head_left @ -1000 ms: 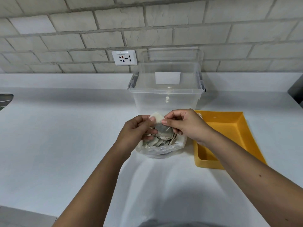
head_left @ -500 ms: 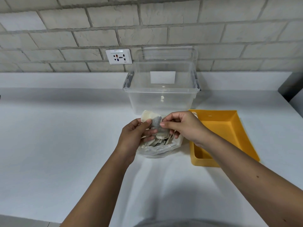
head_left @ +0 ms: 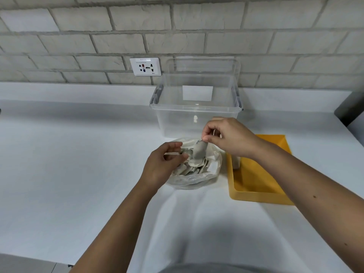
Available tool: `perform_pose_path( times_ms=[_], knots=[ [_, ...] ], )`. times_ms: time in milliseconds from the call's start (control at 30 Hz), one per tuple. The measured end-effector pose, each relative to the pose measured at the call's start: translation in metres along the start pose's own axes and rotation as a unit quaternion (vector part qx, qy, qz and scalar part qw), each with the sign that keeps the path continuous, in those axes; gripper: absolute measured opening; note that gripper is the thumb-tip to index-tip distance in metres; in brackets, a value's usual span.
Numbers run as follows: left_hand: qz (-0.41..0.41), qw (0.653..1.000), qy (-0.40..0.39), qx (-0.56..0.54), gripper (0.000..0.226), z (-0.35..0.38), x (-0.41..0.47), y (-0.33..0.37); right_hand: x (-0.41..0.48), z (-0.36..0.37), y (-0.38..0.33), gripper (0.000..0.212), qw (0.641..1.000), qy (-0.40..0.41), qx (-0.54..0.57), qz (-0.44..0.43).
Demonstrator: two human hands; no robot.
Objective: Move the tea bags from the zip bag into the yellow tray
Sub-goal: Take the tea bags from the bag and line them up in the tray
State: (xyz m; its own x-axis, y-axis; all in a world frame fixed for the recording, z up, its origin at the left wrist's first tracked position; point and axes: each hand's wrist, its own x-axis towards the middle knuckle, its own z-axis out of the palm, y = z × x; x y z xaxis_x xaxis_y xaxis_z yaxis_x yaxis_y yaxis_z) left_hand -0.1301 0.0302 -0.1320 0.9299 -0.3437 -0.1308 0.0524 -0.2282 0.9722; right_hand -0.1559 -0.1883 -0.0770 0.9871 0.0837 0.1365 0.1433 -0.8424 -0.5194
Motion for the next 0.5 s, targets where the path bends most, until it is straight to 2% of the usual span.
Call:
perform_pose_path(
  times_ms=[133, 200, 267, 367, 500],
  knots=[
    [0.033, 0.998, -0.037, 0.042, 0.034, 0.004, 0.006, 0.002, 0.003, 0.006, -0.008, 0.002, 1.000, -0.005, 0.014, -0.008],
    [0.048, 0.996, -0.039, 0.063, 0.020, 0.006, 0.009, 0.004, 0.005, 0.009, -0.012, 0.002, 1.000, -0.002, 0.014, -0.009],
    [0.059, 0.995, -0.010, 0.085, 0.003, 0.004, 0.012, 0.003, 0.007, 0.013, -0.015, 0.003, 0.999, 0.012, 0.042, 0.002],
    [0.039, 0.996, 0.051, 0.063, 0.013, -0.007, 0.020, -0.004, 0.005, 0.026, -0.011, 0.005, 0.997, 0.034, 0.058, 0.027],
    [0.002, 0.997, 0.078, 0.017, 0.013, -0.017, 0.022, -0.010, -0.004, 0.057, -0.003, 0.017, 0.997, -0.056, -0.050, 0.033]
  ],
)
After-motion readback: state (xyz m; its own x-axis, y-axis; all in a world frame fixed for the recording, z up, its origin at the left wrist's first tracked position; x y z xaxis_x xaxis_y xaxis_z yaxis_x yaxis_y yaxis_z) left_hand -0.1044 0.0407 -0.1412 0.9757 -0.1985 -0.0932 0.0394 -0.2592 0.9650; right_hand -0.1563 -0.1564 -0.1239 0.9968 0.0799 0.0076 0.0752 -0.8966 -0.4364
